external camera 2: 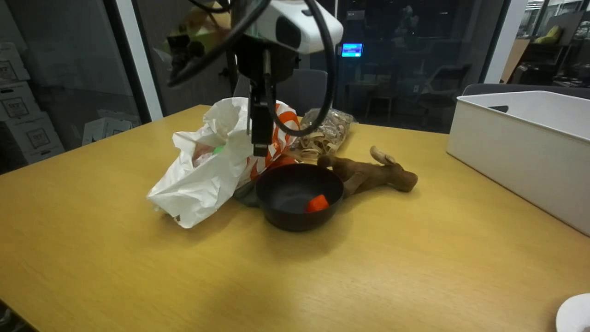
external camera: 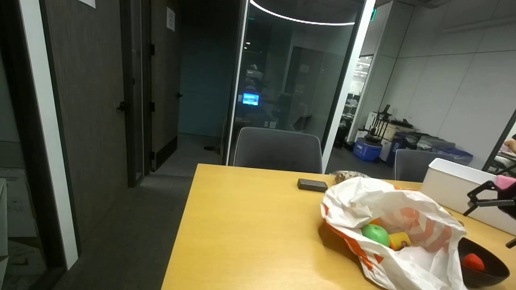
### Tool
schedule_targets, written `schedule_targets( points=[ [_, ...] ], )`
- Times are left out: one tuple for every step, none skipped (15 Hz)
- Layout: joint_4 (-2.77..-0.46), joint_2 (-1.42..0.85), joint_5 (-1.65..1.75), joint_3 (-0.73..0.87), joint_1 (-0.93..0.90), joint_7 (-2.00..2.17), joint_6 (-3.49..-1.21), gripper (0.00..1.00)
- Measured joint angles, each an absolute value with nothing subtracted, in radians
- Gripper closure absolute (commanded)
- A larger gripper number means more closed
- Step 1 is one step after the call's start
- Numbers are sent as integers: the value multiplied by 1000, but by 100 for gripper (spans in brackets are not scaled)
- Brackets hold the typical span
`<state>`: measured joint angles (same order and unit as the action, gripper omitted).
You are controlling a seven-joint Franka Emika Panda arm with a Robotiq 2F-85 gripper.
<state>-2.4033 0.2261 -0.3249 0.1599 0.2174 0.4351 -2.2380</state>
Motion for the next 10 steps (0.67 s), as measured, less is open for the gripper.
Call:
schedule_targets(
  points=[
    [-2404,200,-325,151,216,460,-2271,0],
    [-2404,173,-321,141,215,496,-2305,0],
    [-2403,146,-311,133,215,538,-2336,0],
    [-2403,120,-287,127,215,593,-2366,0],
    [-2402,94,-253,123,215,657,-2390,0],
    [-2400,68,-211,122,215,727,-2408,0],
    [-2397,44,-167,123,215,799,-2422,0],
    [-2392,20,-119,124,215,875,-2426,0],
    [-2386,1,-82,125,215,933,-2426,0],
    [-2380,-17,-50,127,214,985,-2426,0]
  ],
)
